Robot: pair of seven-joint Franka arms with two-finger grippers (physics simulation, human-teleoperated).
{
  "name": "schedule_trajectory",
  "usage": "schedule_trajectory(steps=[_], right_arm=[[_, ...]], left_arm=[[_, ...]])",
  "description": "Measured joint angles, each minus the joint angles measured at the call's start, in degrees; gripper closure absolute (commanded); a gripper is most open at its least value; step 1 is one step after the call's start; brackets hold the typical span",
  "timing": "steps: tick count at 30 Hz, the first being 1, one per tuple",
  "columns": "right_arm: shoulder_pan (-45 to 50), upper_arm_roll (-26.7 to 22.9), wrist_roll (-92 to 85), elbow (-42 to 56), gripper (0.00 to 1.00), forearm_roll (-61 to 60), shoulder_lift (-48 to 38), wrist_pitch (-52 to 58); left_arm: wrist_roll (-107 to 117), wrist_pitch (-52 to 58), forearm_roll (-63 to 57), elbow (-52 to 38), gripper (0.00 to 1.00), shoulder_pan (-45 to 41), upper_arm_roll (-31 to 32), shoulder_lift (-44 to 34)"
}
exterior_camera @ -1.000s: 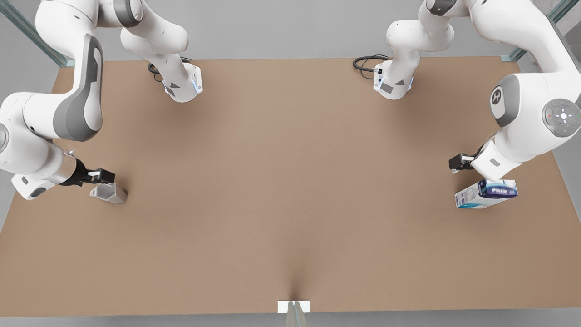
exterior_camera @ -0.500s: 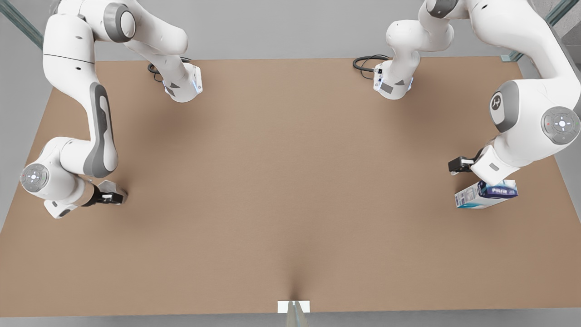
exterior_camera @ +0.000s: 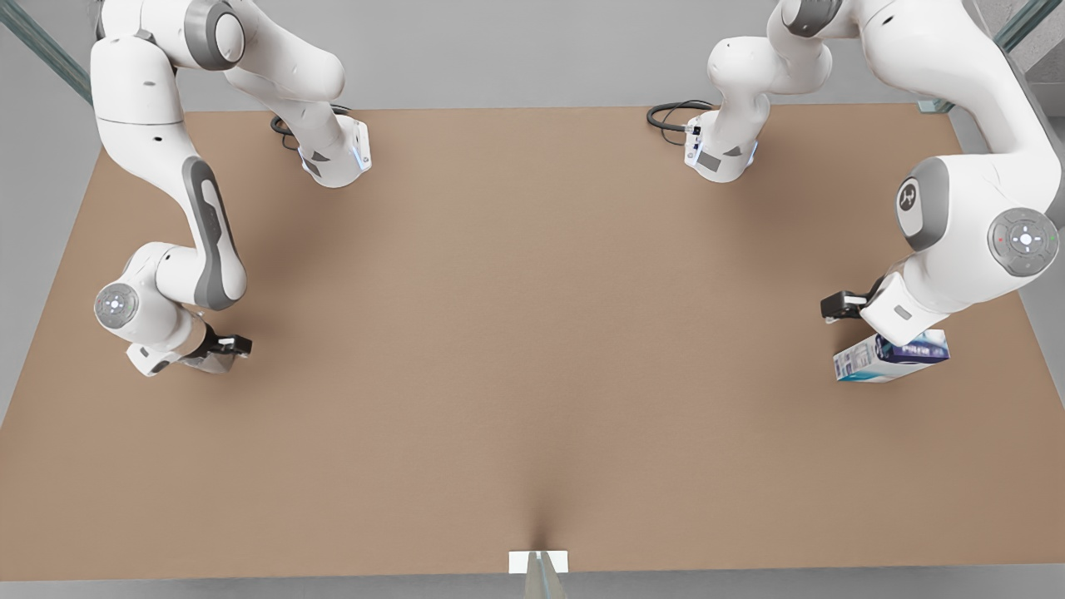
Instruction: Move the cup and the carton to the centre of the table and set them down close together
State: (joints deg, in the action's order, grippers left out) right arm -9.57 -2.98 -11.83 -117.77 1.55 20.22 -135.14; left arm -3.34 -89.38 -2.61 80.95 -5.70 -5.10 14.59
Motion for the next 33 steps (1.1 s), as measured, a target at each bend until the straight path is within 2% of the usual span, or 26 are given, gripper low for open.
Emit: schedule_trajectory(steps=[9, 13, 14, 15, 17, 19, 20, 21, 33], right_arm=[[-1.8, 0.0, -0.4, -2.3, 0.00, 0.0, 0.6, -1.6], [-2.7, 0.0, -0.6, -4.3, 0.00, 0.0, 2.1, -6.4], [-2.6, 0.0, -1.2, -4.3, 0.14, 0.0, 2.3, -6.4], [-2.6, 0.0, -1.3, -4.2, 0.34, 0.0, 2.3, -6.4], [-2.6, 0.0, -1.6, -4.1, 0.57, 0.0, 2.3, -6.3], [-2.6, 0.0, -2.8, -3.7, 0.67, 0.0, 2.2, -5.9], [-2.6, 0.0, -2.9, -3.7, 0.76, 0.0, 2.3, -5.9], [-2.6, 0.0, -2.8, -3.7, 0.79, 0.0, 2.5, -5.9], [-2.7, 0.0, -3.6, -2.5, 0.79, 0.3, 3.7, -5.2]], left_arm=[[0.0, -0.3, 0.1, 0.0, 0.00, 0.0, -0.4, 0.3], [0.0, -0.3, 0.1, -0.1, 0.00, 0.0, -0.4, 0.3], [0.0, -0.3, 0.1, 0.0, 0.00, 0.0, -0.4, 0.3], [0.0, -0.2, 0.1, 0.0, 0.00, 0.0, -0.4, 0.3], [0.0, -0.3, 0.1, -0.1, 0.00, 0.0, -0.4, 0.3], [0.0, -0.4, 0.1, 0.0, 0.00, 0.0, -0.4, 0.3], [0.0, -0.4, 0.1, 0.0, 0.00, 0.0, -0.4, 0.3], [0.0, -0.4, 0.1, 0.0, 0.00, 0.0, -0.4, 0.3], [0.0, 0.0, 0.0, -0.1, 0.00, -0.1, -0.4, 0.2]])
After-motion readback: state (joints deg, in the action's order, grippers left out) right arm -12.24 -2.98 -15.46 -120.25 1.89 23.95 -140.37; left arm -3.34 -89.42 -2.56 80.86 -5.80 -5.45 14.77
